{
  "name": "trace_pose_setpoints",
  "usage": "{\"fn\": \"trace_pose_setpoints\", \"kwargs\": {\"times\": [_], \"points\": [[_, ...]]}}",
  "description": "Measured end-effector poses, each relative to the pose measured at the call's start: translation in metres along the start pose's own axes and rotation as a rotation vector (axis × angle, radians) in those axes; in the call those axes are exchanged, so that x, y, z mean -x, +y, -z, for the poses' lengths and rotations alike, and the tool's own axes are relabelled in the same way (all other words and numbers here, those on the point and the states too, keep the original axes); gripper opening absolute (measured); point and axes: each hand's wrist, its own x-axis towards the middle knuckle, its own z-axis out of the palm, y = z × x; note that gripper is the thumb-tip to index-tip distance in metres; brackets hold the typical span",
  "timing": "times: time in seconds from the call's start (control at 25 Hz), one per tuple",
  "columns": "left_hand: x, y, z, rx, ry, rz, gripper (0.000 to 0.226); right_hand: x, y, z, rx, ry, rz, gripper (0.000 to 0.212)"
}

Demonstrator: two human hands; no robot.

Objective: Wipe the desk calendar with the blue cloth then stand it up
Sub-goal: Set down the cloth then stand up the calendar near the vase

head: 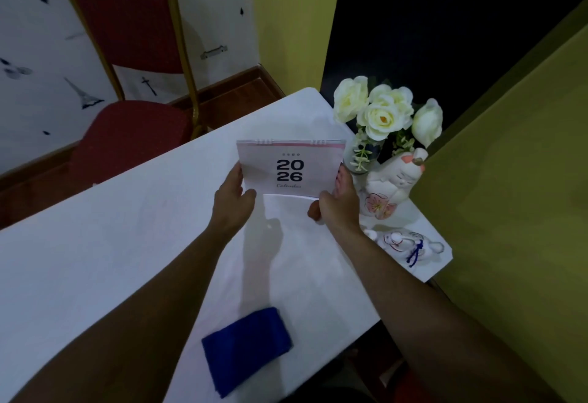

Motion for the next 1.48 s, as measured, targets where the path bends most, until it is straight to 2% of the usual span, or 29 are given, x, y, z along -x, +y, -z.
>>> {"fn": "trace_pose_setpoints", "kwargs": {"times": [0.4,0.72,1.16,1.32,1.48], "points": [[-0.001,0.019,-0.01,-0.013,-0.047,-0.016,0.075,0.012,0.006,0.017,-0.076,0.017,-0.008,0.067],[-0.006,0.024,-0.019,-0.036,-0.079,-0.03,0.073,0.017,0.008,0.028,-0.11,-0.003,0.001,0.061],[-0.011,0.019,-0.02,-0.083,-0.104,-0.031,0.075,0.022,0.005,0.033,0.007,-0.006,0.019,0.065],[-0.007,0.02,-0.016,-0.124,-0.113,-0.041,0.072,0.027,0.005,0.031,0.105,0.047,0.065,0.063],[0.005,0.019,-0.004,-0.181,-0.11,0.031,0.082,0.035,-0.003,0.029,0.173,0.097,0.13,0.064]]}}
